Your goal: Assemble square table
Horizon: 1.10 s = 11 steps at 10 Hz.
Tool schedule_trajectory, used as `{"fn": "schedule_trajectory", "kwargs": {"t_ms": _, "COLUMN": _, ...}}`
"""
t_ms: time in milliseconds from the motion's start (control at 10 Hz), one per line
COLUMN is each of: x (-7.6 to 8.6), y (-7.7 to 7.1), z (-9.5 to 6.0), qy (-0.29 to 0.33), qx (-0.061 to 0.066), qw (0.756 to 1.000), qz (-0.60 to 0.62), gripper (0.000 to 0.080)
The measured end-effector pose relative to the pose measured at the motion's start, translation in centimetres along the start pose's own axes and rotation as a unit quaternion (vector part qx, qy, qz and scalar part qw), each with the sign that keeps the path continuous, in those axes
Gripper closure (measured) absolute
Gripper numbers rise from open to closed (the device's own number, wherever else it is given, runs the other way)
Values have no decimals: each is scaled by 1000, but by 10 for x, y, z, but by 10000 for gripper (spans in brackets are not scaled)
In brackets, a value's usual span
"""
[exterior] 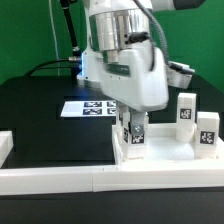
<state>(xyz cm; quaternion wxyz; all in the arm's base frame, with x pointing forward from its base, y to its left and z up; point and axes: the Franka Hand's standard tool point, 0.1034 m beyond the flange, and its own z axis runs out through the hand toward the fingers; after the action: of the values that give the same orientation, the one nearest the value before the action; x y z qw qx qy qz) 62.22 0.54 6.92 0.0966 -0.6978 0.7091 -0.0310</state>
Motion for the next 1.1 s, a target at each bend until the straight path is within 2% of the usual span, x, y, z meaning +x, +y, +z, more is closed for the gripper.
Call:
{"fn": "schedule_trajectory", "kwargs": {"t_ms": 100, "x": 1, "y": 0, "z": 0, "qy": -6, "qx": 7, "qw": 999, "qz": 45, "gripper": 507}}
{"fn": "schedule_trajectory", "kwargs": {"t_ms": 300, "x": 0, "y": 1, "z": 1, "qy": -8, "qx": 7, "qw": 996, "qz": 88, "gripper": 504}}
{"fn": "schedule_trajectory", "kwargs": {"t_ms": 400, "x": 0, "y": 1, "z": 1, "qy": -8, "qx": 7, "qw": 997, "qz": 72, "gripper": 504}}
{"fn": "schedule_trajectory", "kwargs": {"t_ms": 500, "x": 0, "y": 1, "z": 1, "qy": -7, "qx": 6, "qw": 999, "qz": 53, "gripper": 282}}
{"fn": "schedule_trajectory", "kwargs": {"t_ms": 600, "x": -2, "y": 1, "z": 1, "qy": -3, "qx": 4, "qw": 1000, "qz": -3, "gripper": 192}}
{"fn": "schedule_trajectory", "kwargs": {"t_ms": 700, "x": -4, "y": 1, "z": 1, "qy": -4, "qx": -9, "qw": 997, "qz": -78, "gripper": 192}}
{"fn": "schedule_trajectory", "kwargs": {"t_ms": 800, "x": -3, "y": -2, "z": -1, "qy": -3, "qx": -13, "qw": 983, "qz": -183, "gripper": 157}}
{"fn": "schedule_trajectory", "kwargs": {"t_ms": 1100, "x": -2, "y": -2, "z": 0, "qy": -2, "qx": -12, "qw": 961, "qz": -277, "gripper": 150}}
